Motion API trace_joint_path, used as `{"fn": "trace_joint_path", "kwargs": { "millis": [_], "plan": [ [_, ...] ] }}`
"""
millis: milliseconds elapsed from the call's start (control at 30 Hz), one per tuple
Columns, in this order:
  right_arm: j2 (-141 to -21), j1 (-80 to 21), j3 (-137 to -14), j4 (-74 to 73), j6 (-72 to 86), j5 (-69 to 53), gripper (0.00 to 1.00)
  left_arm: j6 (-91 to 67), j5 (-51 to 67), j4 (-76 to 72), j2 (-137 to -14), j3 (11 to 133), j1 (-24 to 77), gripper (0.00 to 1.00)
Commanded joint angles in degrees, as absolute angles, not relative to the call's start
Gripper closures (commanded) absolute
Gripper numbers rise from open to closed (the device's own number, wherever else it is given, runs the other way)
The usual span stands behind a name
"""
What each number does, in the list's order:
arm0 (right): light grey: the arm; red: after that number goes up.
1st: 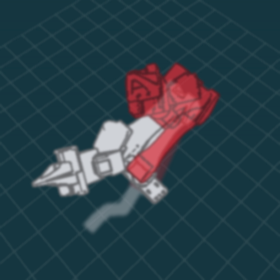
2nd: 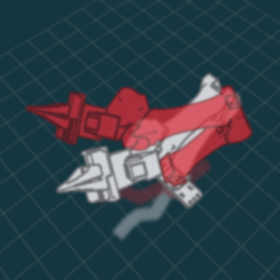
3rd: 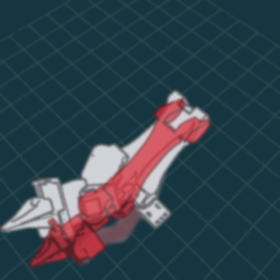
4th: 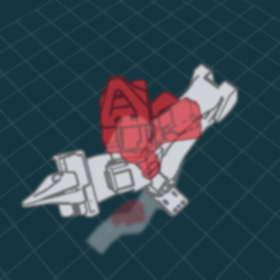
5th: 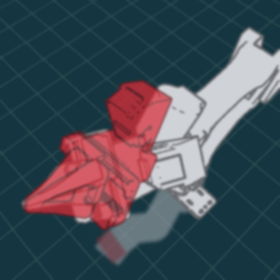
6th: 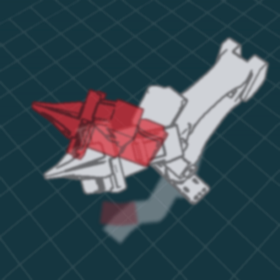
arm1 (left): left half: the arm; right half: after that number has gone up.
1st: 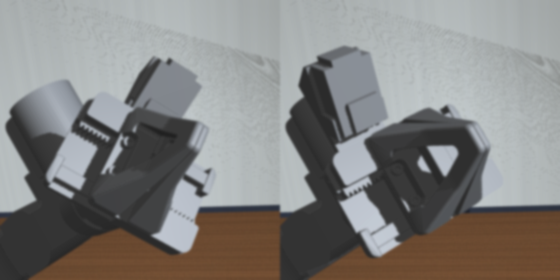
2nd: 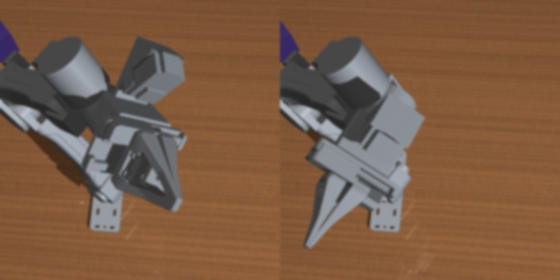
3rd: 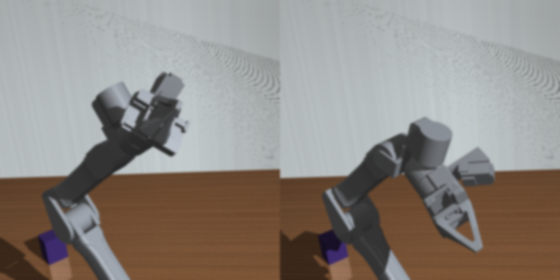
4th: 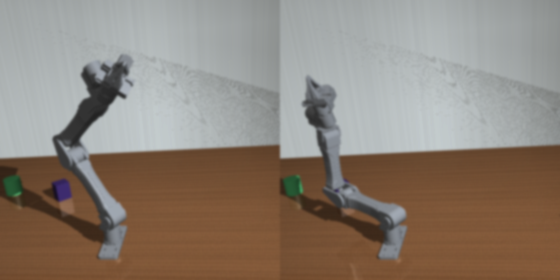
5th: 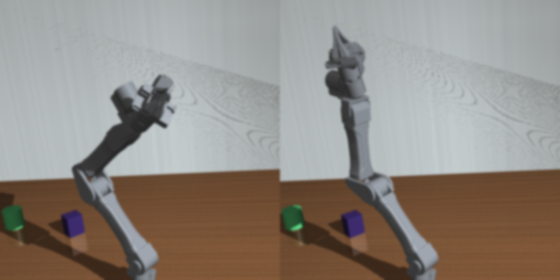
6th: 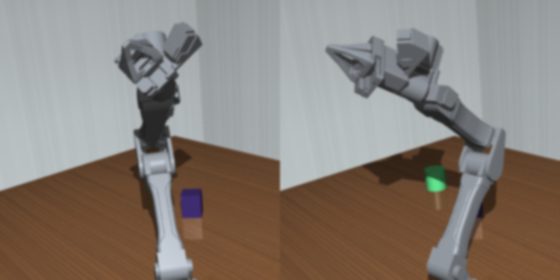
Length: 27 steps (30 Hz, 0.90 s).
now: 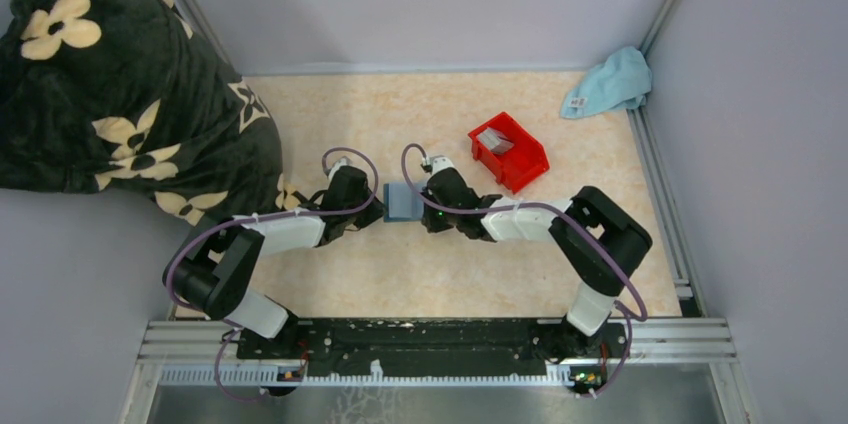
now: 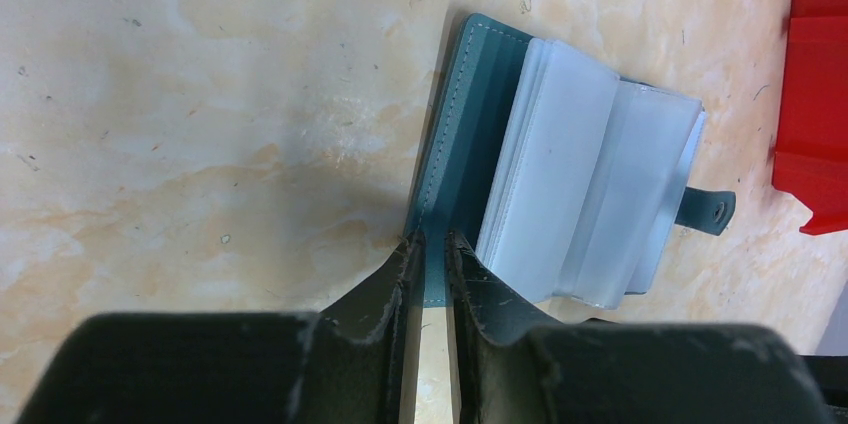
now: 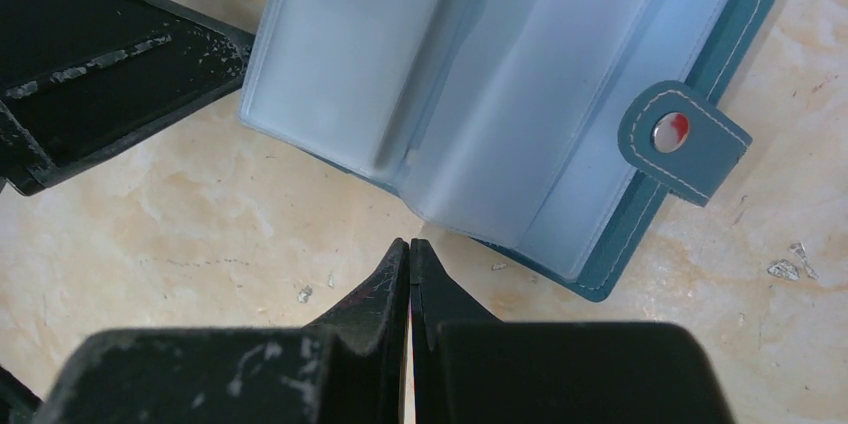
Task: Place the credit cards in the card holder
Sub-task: Turn over the card slot in the card holder.
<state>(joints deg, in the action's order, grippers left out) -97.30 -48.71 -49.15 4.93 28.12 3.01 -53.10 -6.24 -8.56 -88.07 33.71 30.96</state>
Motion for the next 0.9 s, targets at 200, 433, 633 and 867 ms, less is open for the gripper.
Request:
{"fn": "trace_joint_path", "kwargs": {
  "millis": [200,433,633,867],
  "plan": [
    [-99.31,-49.38,-52.66,7.66,26.55,5.06,1.00,-51.32,-7.03,3.11,-93.12,29.65,30.76,0.78],
    [-99.22,-50.39,-52.30,9.64,24.71,8.64,1.00,-51.24,-6.89,3.13,-93.16,29.68,30.76,0.78],
    [-99.14,-50.54,-52.36,10.71,23.93,9.78,1.00,-51.06,-6.94,3.20,-93.25,29.76,30.71,0.78],
    [-98.44,-50.64,-52.45,10.90,23.40,10.71,1.00,-50.98,-6.80,3.19,-93.30,29.79,30.80,0.78]
  ]
}}
